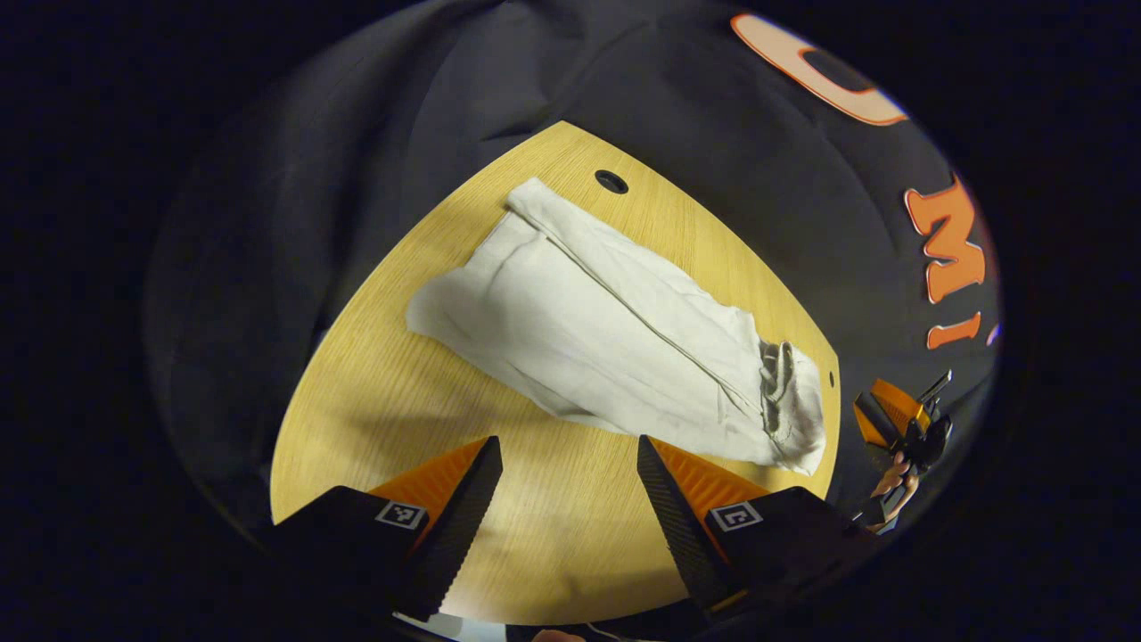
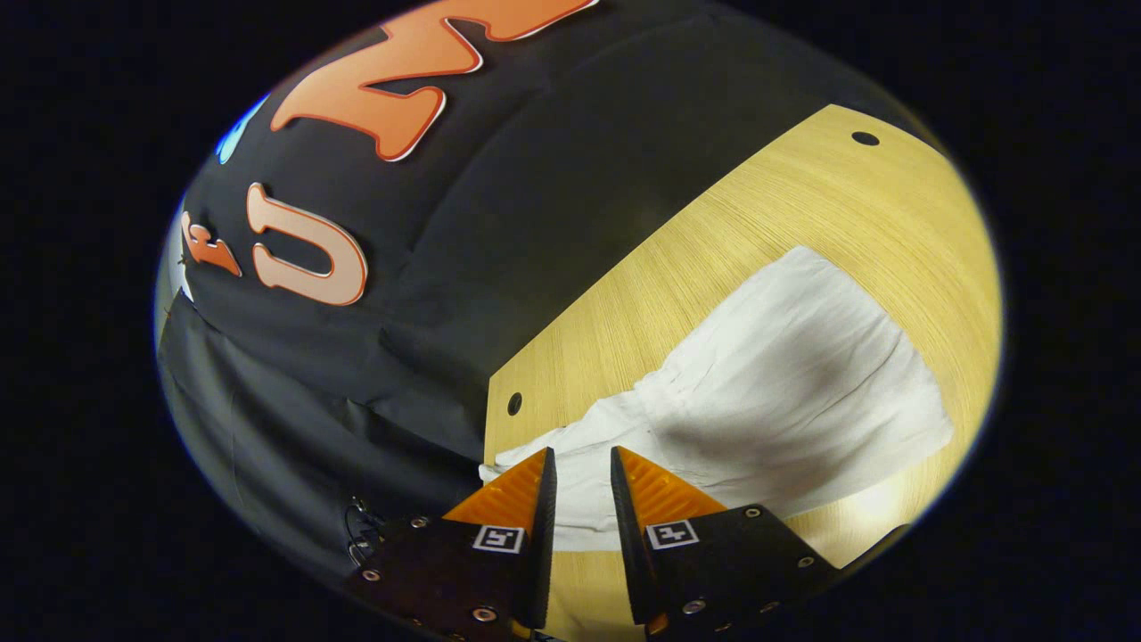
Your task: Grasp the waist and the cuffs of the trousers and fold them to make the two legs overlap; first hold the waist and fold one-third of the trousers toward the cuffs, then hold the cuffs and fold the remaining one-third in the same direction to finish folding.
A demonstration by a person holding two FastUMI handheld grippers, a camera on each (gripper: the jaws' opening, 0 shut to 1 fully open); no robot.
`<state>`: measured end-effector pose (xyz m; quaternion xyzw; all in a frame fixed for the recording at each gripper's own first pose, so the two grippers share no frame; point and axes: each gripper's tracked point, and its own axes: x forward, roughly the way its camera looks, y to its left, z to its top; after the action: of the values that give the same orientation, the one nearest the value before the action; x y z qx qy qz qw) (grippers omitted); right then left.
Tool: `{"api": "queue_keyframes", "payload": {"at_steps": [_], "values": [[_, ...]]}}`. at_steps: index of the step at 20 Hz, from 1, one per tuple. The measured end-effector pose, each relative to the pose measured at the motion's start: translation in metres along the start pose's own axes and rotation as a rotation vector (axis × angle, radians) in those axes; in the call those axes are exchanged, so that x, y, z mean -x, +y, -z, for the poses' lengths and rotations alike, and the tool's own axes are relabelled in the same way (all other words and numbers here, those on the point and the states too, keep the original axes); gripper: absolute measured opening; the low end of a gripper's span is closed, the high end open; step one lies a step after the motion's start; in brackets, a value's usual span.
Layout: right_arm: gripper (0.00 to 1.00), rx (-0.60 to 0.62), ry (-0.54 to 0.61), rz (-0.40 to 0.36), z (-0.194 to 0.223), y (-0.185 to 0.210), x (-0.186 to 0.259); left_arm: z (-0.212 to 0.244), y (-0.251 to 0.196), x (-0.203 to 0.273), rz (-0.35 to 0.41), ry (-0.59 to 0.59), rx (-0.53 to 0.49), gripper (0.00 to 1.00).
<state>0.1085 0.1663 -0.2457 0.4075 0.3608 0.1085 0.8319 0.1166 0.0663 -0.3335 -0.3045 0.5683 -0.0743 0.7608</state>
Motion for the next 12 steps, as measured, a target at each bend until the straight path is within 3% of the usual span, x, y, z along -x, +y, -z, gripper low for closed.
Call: {"api": "queue_keyframes", "payload": {"at_steps": [5,6,7,8,12], "values": [[0.47,0.022,-0.027,0.042,-0.012,-0.01,0.012,0.006,0.022,-0.023,0.018,0.014,0.162,1.0],[0.48,0.03,-0.038,0.058,-0.016,-0.017,0.017,0.0,0.028,-0.024,0.033,0.001,0.201,1.0],[0.36,0.036,-0.049,0.07,-0.02,-0.022,0.021,-0.003,0.032,-0.027,0.043,-0.014,0.235,0.97],[0.48,0.038,-0.056,0.081,-0.022,-0.026,0.024,-0.008,0.038,-0.029,0.053,-0.035,0.267,0.99],[0.48,0.05,-0.079,0.112,-0.034,-0.037,0.039,-0.032,0.039,-0.036,0.122,-0.119,0.372,0.99]]}}
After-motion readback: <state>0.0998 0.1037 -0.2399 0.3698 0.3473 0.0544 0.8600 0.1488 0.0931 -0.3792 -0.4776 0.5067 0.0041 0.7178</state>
